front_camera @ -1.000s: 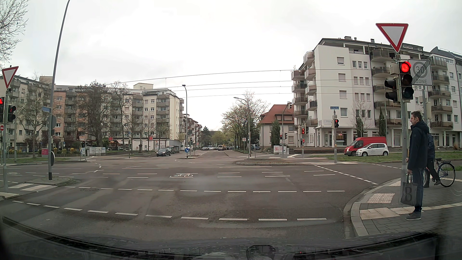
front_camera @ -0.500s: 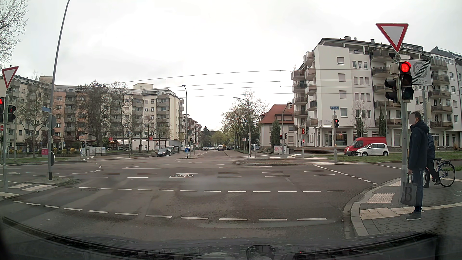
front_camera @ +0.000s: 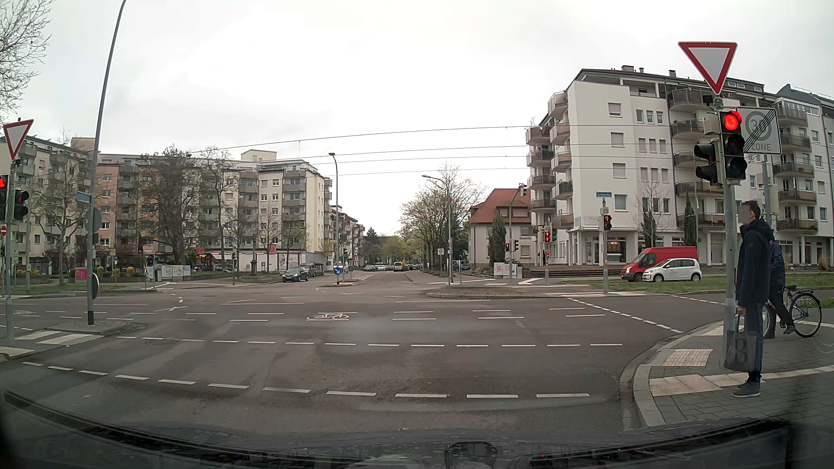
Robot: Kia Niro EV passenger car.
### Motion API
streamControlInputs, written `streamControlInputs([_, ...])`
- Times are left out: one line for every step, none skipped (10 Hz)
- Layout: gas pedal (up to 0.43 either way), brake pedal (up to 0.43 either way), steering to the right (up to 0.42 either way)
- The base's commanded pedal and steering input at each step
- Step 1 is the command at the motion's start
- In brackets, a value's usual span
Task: Follow the waypoints while adhering to traffic rules and regulations
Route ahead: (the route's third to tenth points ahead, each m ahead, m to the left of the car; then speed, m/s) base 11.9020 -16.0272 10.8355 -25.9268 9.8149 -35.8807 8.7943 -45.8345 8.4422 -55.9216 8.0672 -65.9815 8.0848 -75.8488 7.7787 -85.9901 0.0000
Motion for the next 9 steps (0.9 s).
streamControlInputs([0.0, 0.256, -0.088])
streamControlInputs([0.0, 0.262, -0.088])
streamControlInputs([0.0, 0.262, -0.088])
streamControlInputs([0.0, 0.256, -0.088])
streamControlInputs([0.0, 0.256, -0.088])
streamControlInputs([0.0, 0.262, -0.088])
streamControlInputs([0.0, 0.256, -0.088])
streamControlInputs([0.0, 0.256, -0.088])
streamControlInputs([0.0, 0.262, -0.088])
